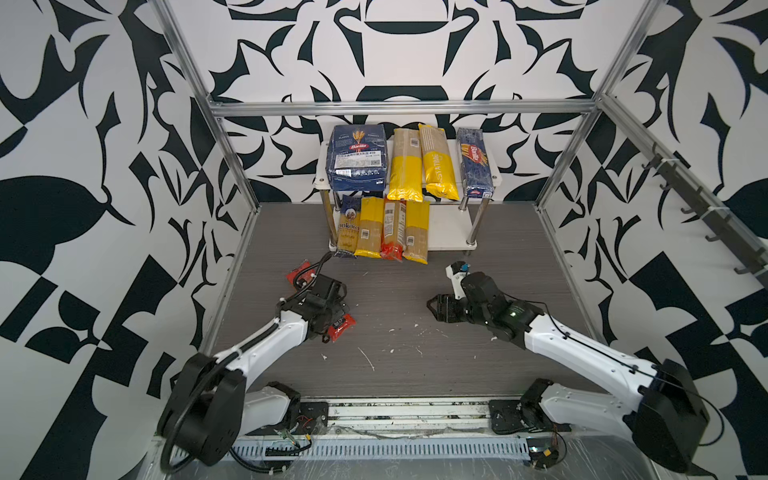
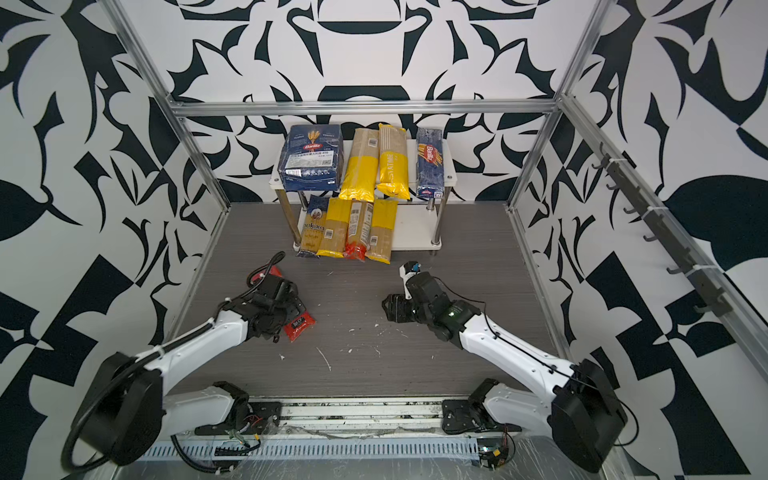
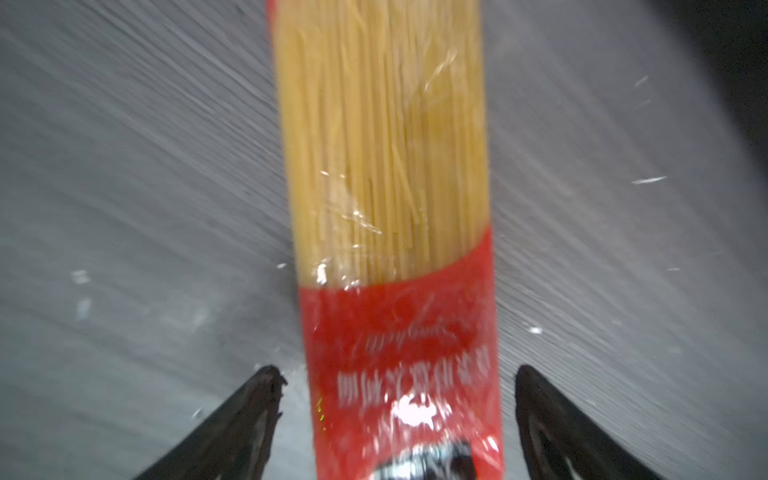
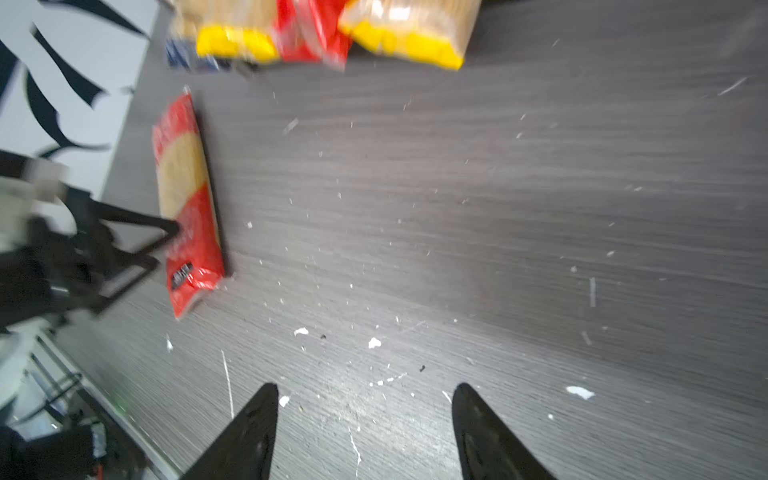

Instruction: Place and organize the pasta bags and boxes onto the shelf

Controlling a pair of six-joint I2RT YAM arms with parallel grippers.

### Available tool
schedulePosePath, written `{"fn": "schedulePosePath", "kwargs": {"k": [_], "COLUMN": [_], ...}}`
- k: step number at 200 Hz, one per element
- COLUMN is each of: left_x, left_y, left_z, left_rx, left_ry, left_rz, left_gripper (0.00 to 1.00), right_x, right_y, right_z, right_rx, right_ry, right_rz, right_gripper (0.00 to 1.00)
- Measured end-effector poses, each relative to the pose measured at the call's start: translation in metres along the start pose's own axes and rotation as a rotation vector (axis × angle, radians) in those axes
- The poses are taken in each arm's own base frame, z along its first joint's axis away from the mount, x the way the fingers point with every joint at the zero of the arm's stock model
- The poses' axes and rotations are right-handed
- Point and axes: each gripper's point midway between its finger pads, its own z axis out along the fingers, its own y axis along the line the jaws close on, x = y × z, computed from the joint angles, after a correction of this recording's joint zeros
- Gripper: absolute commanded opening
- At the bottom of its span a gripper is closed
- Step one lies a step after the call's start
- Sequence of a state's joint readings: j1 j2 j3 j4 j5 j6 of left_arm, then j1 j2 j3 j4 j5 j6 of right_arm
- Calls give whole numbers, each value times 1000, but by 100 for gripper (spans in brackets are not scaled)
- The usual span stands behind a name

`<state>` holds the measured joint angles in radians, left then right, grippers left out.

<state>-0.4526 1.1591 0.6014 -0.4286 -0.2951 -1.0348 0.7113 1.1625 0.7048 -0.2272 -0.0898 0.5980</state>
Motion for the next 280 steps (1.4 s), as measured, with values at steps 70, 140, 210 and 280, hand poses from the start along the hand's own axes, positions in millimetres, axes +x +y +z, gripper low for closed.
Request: {"fn": "schedulePosePath", "kwargs": {"k": [70,140,210,280], "left_x": [-7,4,3,-26], "left_y": [25,13,-2,10], "left_z": [-23,5,22,-10], "left_rx": [4,-28,-34,51], "left_ry": [-65,22,54,-42], "left_rz": [-46,-1,35,-41], "left_gripper": [99,100,99,100], "right_x": [16,9,13,36], "right_y": [50,56,63,104], "right_z": [44,44,39,73], "right_rx": [-45,-50,-51,-73], "right_ry": [114,97,97,177], "right_rz": [-119,-121,-143,-226], "right_gripper": [69,70,70,70]}}
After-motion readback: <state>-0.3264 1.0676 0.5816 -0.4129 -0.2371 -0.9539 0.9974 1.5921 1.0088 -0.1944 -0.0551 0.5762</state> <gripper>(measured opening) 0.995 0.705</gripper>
